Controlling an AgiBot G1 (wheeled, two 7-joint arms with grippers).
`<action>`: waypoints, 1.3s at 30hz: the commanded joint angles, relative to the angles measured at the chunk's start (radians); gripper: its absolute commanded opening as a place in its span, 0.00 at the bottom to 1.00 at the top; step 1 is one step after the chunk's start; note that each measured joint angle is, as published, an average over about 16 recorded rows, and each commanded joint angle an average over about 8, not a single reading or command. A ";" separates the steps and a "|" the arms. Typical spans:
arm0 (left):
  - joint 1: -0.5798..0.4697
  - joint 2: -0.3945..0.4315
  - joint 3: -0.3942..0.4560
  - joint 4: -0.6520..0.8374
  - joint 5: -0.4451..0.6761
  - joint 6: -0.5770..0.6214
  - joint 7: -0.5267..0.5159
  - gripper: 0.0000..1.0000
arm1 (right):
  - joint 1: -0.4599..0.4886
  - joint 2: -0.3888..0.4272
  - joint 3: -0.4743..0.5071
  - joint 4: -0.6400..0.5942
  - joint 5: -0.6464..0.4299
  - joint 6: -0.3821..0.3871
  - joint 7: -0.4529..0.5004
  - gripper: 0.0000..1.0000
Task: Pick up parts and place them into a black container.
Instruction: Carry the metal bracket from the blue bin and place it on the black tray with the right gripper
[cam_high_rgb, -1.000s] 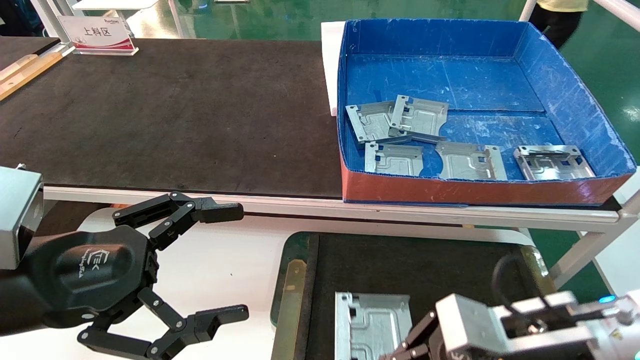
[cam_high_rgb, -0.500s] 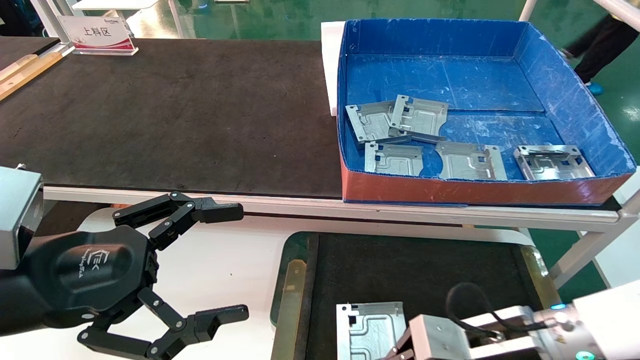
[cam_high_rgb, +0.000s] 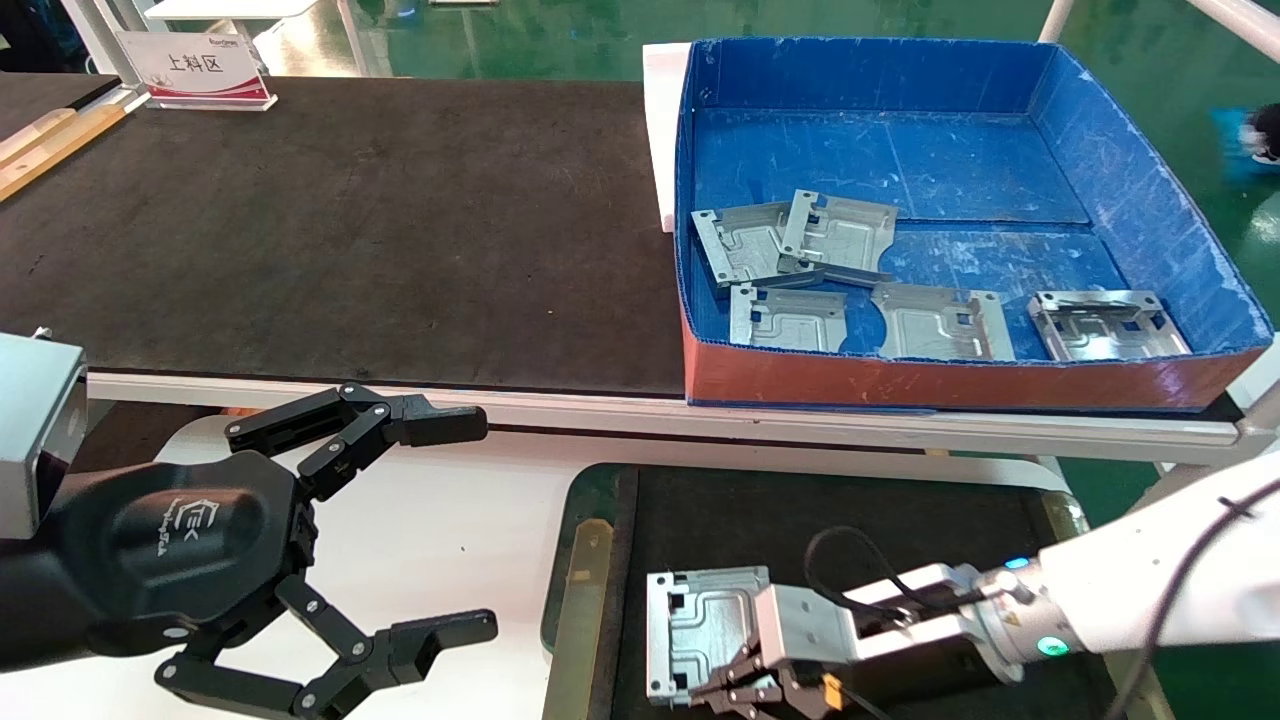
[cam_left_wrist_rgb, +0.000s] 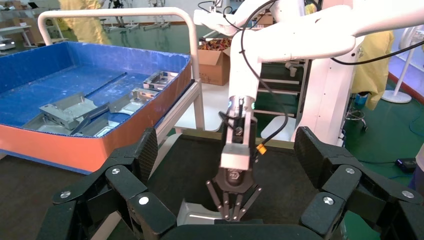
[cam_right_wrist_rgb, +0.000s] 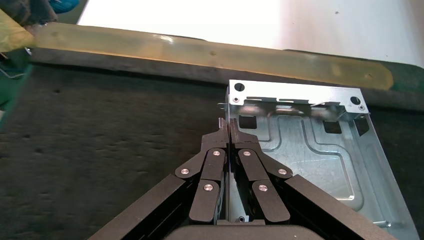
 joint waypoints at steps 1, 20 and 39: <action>0.000 0.000 0.000 0.000 0.000 0.000 0.000 1.00 | 0.012 -0.027 -0.005 -0.049 -0.012 0.005 -0.019 0.00; 0.000 0.000 0.000 0.000 0.000 0.000 0.000 1.00 | 0.096 -0.207 -0.018 -0.422 -0.048 0.028 -0.202 0.00; 0.000 0.000 0.000 0.000 0.000 0.000 0.000 1.00 | 0.132 -0.300 -0.011 -0.618 -0.043 0.081 -0.291 0.00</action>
